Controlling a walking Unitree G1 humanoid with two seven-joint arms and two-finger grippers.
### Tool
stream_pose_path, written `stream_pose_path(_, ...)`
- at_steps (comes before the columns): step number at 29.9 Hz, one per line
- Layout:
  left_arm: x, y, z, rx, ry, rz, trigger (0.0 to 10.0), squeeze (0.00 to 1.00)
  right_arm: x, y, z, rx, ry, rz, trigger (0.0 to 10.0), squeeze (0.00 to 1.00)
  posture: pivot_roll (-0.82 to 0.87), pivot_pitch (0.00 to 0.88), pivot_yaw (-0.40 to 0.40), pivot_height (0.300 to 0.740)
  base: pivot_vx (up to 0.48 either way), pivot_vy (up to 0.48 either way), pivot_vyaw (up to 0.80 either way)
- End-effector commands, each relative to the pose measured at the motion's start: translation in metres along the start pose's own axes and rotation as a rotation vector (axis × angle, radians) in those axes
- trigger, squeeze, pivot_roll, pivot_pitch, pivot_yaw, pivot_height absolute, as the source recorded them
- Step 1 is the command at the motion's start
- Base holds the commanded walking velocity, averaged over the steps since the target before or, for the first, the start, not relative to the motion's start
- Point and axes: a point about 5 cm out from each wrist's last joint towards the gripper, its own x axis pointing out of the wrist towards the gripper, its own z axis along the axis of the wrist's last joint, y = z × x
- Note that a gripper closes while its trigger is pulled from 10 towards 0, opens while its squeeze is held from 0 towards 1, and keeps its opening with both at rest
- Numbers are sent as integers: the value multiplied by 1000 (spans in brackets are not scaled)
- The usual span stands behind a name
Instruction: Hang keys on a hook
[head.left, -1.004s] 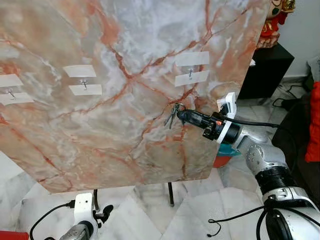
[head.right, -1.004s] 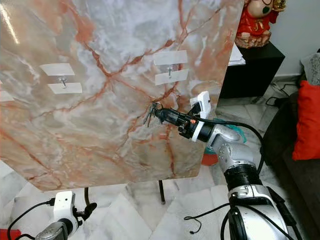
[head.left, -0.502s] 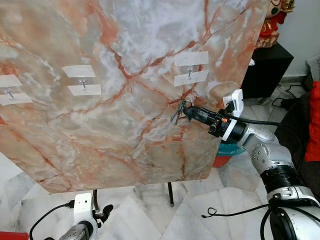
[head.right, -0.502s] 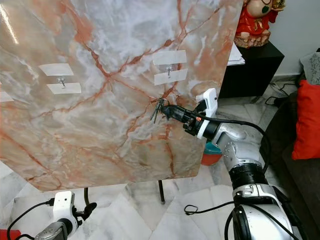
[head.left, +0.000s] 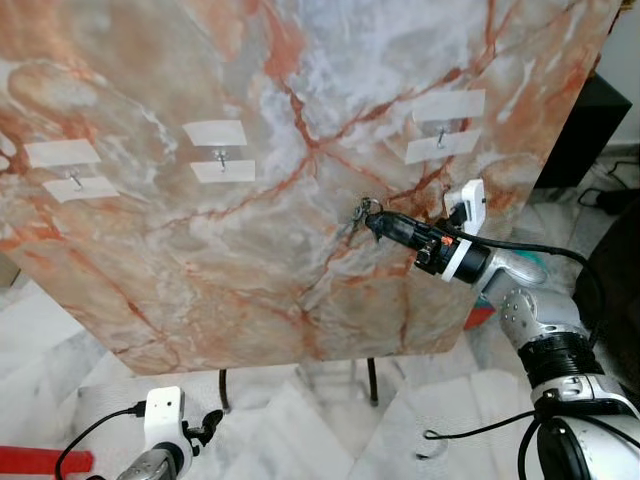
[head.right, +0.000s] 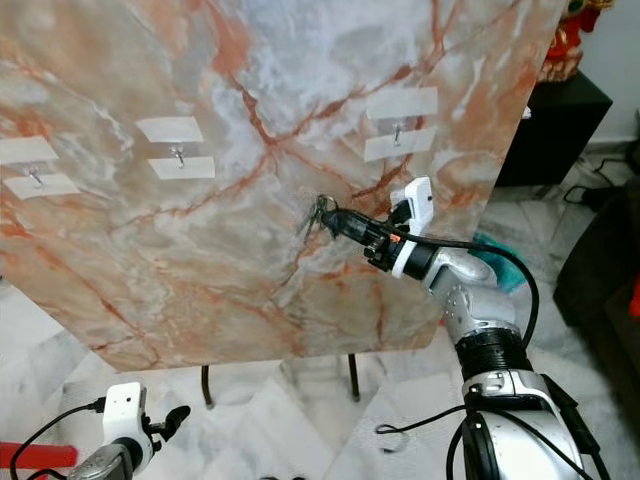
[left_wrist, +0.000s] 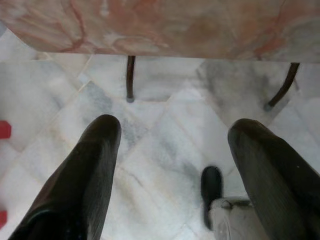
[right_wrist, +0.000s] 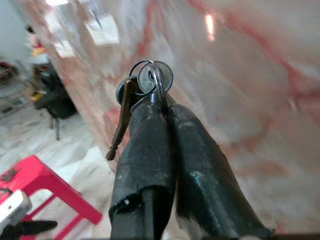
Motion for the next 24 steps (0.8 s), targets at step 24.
stream_pose_path(24, 0, -4, -1, 13, -3, -18, 10000, 0, -8, 8, -32, -49, 119, 67, 10000, 0, 68, 72, 39, 740, 206, 0, 0)
